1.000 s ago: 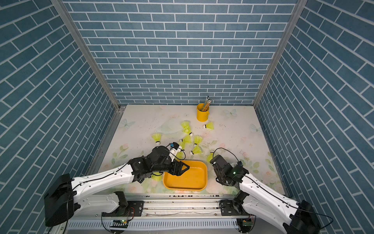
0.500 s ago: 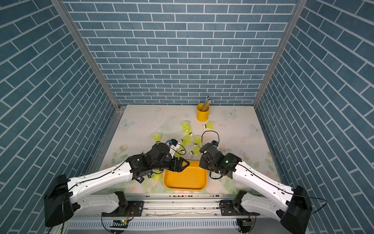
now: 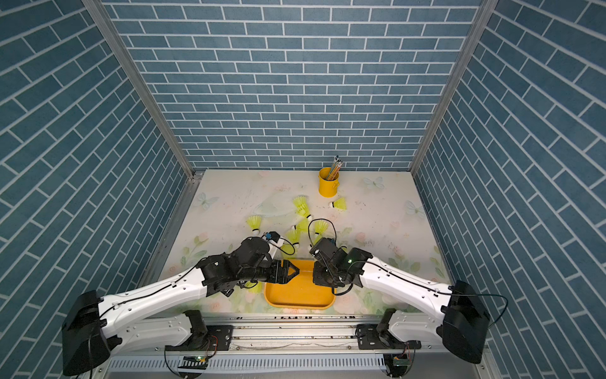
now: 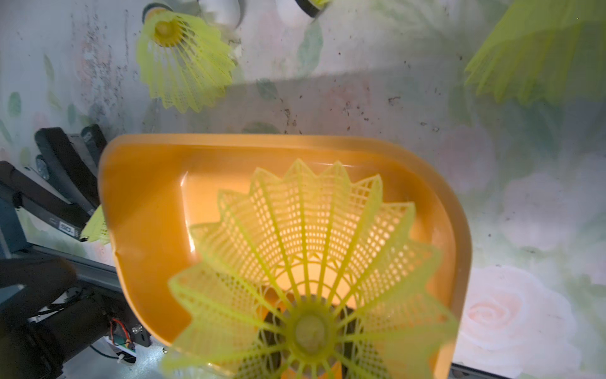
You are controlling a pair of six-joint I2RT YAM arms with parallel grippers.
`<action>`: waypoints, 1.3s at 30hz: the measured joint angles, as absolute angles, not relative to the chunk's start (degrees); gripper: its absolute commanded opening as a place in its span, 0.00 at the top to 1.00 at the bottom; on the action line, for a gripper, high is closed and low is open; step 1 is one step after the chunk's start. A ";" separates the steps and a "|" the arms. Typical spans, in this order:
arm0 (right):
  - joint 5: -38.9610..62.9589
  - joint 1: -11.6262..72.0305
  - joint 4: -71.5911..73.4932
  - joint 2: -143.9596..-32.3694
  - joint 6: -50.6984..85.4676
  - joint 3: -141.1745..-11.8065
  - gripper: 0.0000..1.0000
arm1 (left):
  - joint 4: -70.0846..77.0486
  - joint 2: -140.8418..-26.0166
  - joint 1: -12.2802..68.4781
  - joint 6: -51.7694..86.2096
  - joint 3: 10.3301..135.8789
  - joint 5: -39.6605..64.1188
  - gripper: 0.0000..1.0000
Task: Put the shuttlecocks into the storage box
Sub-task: Place the shuttlecock in the storage box.
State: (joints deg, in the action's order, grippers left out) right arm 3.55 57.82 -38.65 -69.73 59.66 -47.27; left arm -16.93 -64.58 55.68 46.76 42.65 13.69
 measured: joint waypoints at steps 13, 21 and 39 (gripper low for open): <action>5.58 58.28 -38.63 -74.48 57.10 -46.39 0.89 | -17.89 -63.90 55.70 46.78 39.81 16.82 0.20; 5.39 58.52 -39.18 -76.05 56.42 -46.39 0.89 | -18.09 -63.29 55.70 47.00 39.81 16.56 0.20; 5.34 59.11 -41.78 -80.36 55.42 -46.46 0.80 | -18.13 -63.37 55.79 47.18 39.81 16.49 0.20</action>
State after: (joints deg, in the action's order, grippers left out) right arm 5.34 59.11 -41.78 -80.36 55.42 -46.46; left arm -18.13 -63.37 55.79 47.18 39.81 16.49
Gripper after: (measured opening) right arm 0.295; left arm 0.803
